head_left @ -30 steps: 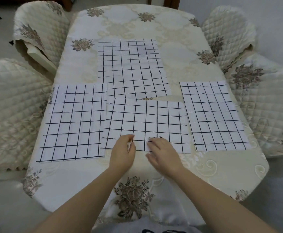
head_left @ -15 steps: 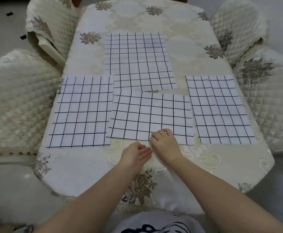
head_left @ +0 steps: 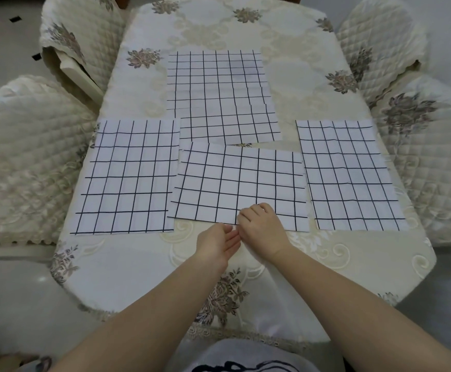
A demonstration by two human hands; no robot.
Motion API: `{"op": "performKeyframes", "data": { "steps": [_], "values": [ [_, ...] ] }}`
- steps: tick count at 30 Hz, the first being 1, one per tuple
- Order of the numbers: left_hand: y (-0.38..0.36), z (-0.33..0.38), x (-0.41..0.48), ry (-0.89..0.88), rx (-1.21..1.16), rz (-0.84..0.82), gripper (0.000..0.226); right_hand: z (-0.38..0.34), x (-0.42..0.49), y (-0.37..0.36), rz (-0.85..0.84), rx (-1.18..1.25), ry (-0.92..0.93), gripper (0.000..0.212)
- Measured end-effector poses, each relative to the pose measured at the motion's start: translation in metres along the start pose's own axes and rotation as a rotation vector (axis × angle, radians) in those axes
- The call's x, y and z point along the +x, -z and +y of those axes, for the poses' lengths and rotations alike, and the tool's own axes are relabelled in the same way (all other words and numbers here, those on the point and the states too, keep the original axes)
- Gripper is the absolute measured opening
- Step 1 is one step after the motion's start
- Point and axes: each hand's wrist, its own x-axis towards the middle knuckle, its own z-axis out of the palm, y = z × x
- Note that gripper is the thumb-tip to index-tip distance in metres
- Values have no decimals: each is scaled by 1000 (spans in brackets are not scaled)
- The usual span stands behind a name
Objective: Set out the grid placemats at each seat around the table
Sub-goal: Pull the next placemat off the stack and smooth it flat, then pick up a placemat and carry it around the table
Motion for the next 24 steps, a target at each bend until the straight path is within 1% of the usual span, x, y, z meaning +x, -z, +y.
{"op": "performKeyframes", "data": {
  "steps": [3,5,7,12,13,15,17,19,21,24],
  "values": [
    [4,-1,-1,-12,8,42,25,2,1,0,-16,-37,51,8],
    [5,-1,-3,13,-13,24,25,2,1,-1,-11,-54,64,8],
    [5,1,-4,33,-37,-9,23,2,3,-2,15,-36,29,9],
    [-5,4,-3,0,-124,-109,20,-2,6,7,97,146,-76,9],
    [-9,5,-1,-3,-145,-119,18,-4,6,11,102,178,-86,12],
    [-16,7,2,4,-179,-89,18,-10,6,18,68,245,-120,17],
    [-21,9,5,-8,-188,-26,18,-13,7,25,-3,355,-169,21],
    [-23,11,6,-65,-146,39,17,-13,12,35,-104,490,-247,25],
    [-23,15,2,-125,-93,78,20,-9,17,43,-180,631,-392,26],
    [-18,25,-3,-174,-144,28,17,7,26,52,-141,794,-656,23]
  ]
}}
